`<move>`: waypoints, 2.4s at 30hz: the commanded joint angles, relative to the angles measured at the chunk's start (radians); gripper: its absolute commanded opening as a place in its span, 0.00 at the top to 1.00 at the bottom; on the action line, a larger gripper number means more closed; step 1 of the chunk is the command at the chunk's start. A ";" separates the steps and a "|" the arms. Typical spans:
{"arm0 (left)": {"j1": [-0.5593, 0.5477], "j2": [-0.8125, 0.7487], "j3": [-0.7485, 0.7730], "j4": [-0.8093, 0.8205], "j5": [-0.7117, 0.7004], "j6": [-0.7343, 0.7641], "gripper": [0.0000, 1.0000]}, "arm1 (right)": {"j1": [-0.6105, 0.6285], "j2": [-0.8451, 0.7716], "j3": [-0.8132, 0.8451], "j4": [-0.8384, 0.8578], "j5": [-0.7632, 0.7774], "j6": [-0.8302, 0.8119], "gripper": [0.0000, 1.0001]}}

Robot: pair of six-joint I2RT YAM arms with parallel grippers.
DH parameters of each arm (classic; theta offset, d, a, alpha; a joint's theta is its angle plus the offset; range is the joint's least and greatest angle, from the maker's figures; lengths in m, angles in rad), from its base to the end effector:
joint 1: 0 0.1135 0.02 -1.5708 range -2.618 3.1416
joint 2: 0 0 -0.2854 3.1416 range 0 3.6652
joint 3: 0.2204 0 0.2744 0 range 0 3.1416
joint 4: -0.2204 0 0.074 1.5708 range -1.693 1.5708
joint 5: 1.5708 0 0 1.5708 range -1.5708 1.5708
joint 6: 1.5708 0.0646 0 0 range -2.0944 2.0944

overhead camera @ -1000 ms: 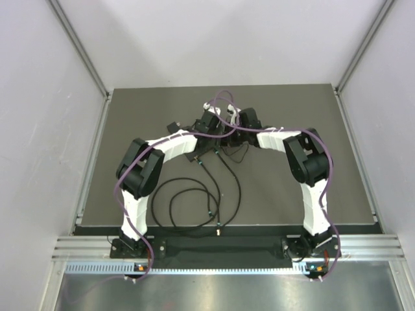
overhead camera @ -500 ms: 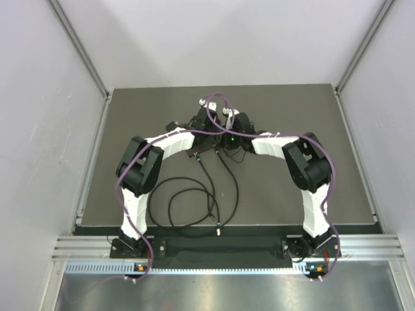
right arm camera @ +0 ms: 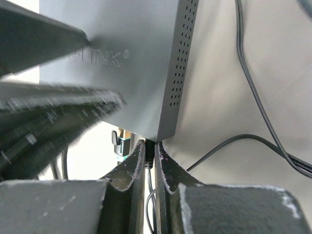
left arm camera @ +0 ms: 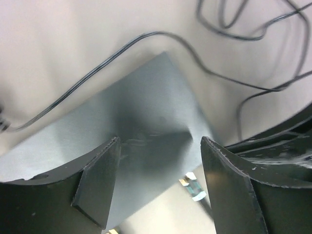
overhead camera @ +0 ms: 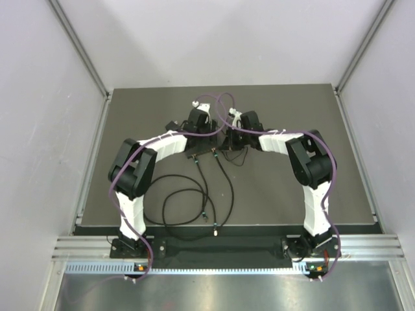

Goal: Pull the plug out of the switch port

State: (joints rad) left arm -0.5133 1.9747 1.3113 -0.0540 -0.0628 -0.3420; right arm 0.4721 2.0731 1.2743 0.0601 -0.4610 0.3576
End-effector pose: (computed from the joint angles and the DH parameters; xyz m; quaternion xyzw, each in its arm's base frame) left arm 0.4240 -0.2343 0.1673 0.0649 0.9077 -0.1456 0.3883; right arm 0.4186 0.2460 0.1249 -0.1431 0.8838 0.3498 0.2759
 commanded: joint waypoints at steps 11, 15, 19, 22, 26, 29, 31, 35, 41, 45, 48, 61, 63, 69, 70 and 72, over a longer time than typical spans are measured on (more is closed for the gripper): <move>-0.014 -0.186 -0.116 -0.181 -0.055 0.073 0.24 | -0.024 0.028 0.095 -0.252 -0.111 -0.088 1.00; -0.017 -0.208 -0.123 -0.161 -0.038 0.257 0.20 | -0.030 0.054 0.138 -0.328 -0.139 -0.153 1.00; -0.024 -0.208 -0.121 -0.170 -0.061 0.402 0.17 | -0.036 0.064 0.166 -0.339 -0.163 -0.170 1.00; -0.027 -0.206 -0.110 -0.162 -0.048 0.497 0.17 | -0.035 0.079 0.188 -0.348 -0.174 -0.170 1.00; -0.042 -0.140 -0.029 -0.237 0.053 0.567 0.18 | -0.038 0.085 0.191 -0.355 -0.186 -0.155 1.00; -0.054 -0.111 -0.001 -0.244 0.121 0.592 0.18 | -0.038 0.076 0.185 -0.350 -0.211 -0.141 1.00; -0.063 -0.087 0.003 -0.231 0.144 0.607 0.18 | -0.038 0.073 0.184 -0.355 -0.215 -0.141 1.00; -0.070 -0.034 0.046 -0.230 0.135 0.598 0.21 | -0.038 0.074 0.198 -0.375 -0.228 -0.146 1.00; -0.070 0.001 0.072 -0.185 0.101 0.558 0.24 | -0.036 0.076 0.198 -0.379 -0.240 -0.146 1.00; -0.071 0.010 0.080 -0.164 0.089 0.546 0.27 | -0.036 0.078 0.200 -0.384 -0.251 -0.146 1.00; -0.074 0.027 0.081 -0.161 0.080 0.570 0.28 | -0.038 0.074 0.197 -0.384 -0.245 -0.149 1.00; -0.071 0.138 0.131 -0.253 -0.040 0.532 0.37 | -0.036 0.045 0.143 -0.335 -0.266 -0.105 1.00; -0.062 0.156 0.121 -0.267 -0.063 0.502 0.39 | -0.035 0.042 0.131 -0.335 -0.258 -0.105 1.00; -0.033 0.190 0.164 -0.322 -0.078 0.456 0.43 | -0.030 0.016 0.077 -0.350 -0.156 -0.128 1.00; -0.028 0.197 0.170 -0.331 -0.075 0.452 0.45 | -0.032 0.009 0.054 -0.348 -0.136 -0.124 1.00; -0.027 0.204 0.180 -0.348 -0.080 0.459 0.45 | -0.029 -0.018 0.030 -0.335 -0.078 -0.123 1.00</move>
State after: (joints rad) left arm -0.6075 2.0712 1.5059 -0.3260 -0.0399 0.1524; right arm 0.4282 2.1105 1.3712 -0.1406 -0.5915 0.2466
